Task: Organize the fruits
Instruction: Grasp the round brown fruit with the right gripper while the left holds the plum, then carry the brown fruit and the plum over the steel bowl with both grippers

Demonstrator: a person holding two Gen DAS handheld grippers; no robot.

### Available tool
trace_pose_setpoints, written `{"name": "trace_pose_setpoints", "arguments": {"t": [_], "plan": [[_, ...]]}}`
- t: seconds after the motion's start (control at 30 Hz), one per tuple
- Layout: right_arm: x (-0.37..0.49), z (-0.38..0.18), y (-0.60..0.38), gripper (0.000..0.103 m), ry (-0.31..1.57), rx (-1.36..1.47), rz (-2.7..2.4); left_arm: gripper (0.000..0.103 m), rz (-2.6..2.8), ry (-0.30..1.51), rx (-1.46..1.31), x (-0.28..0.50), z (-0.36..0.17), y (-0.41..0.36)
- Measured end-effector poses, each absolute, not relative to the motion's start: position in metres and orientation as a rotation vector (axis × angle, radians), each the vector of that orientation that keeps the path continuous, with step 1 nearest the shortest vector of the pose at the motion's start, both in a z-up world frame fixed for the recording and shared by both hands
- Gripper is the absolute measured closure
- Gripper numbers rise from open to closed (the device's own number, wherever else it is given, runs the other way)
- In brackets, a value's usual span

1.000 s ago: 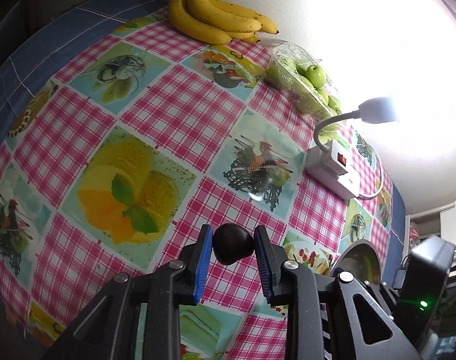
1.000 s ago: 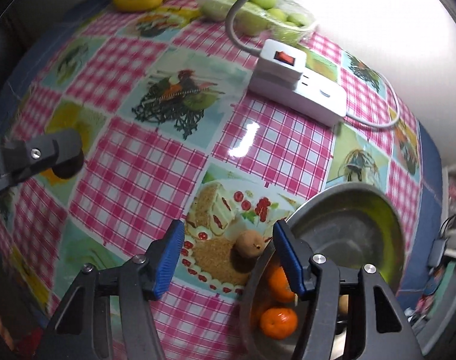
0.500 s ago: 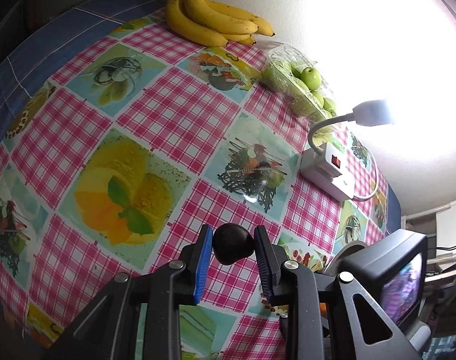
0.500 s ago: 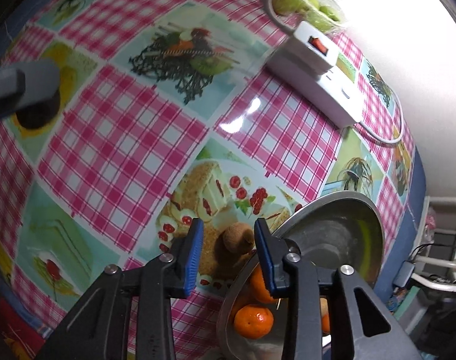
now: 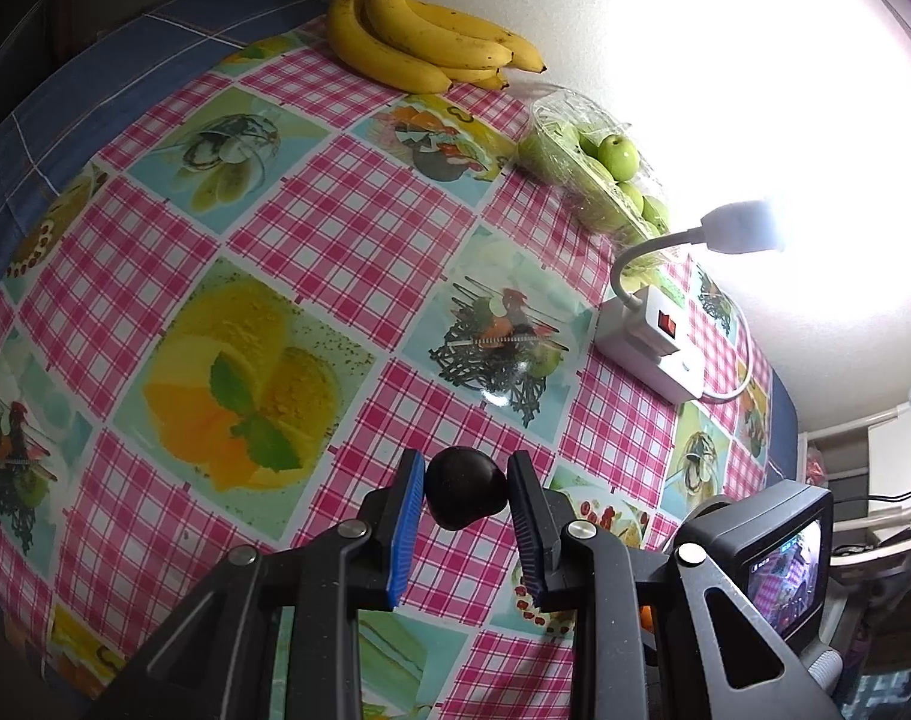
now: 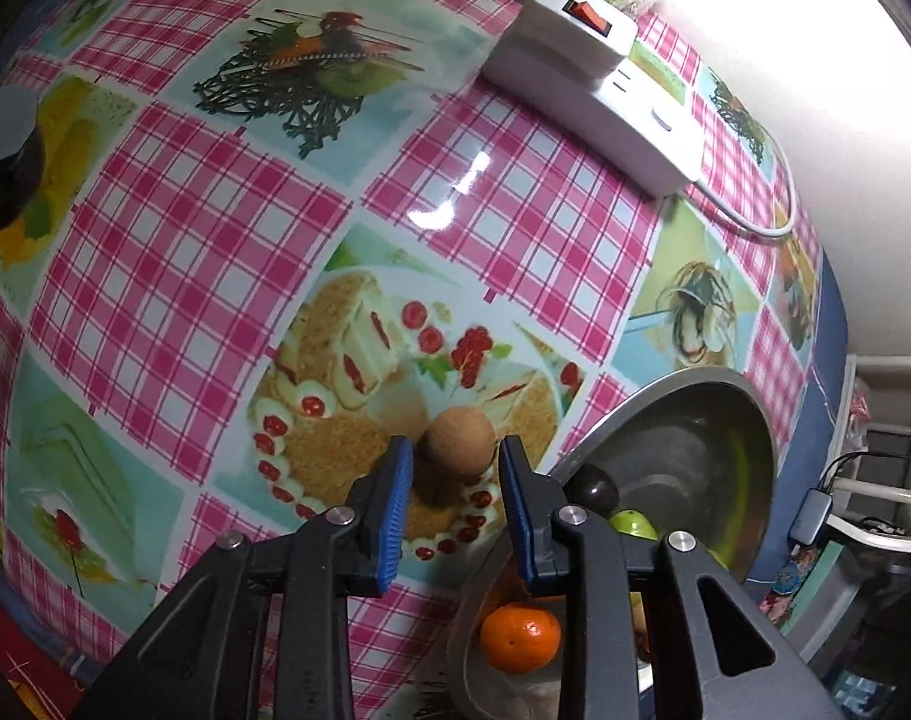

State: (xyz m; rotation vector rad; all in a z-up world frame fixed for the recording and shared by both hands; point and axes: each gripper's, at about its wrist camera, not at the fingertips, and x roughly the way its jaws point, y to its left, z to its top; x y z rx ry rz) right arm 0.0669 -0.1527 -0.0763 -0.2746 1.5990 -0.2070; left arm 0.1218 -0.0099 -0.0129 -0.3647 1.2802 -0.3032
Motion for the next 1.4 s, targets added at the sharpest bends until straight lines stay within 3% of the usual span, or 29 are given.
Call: {"name": "trace_pose_setpoints", "arguments": {"t": [0.4, 0.97, 1.4], "plan": [[0.079, -0.076, -0.153, 0.077, 1.573, -0.227, -0.186, 0.073, -0.296, 1.291, -0.356, 0.122, -0.016, -0.010], [0.047, -0.031, -0.164, 0.077, 1.365, 0.261, -0.226, 0.073, -0.315, 1.315, -0.322, 0.121, -0.020, -0.021], [0.022, -0.015, -0.188, 0.077, 1.284, 0.359, -0.301, 0.073, -0.283, 1.309, -0.234, 0.117, -0.020, -0.032]]}}
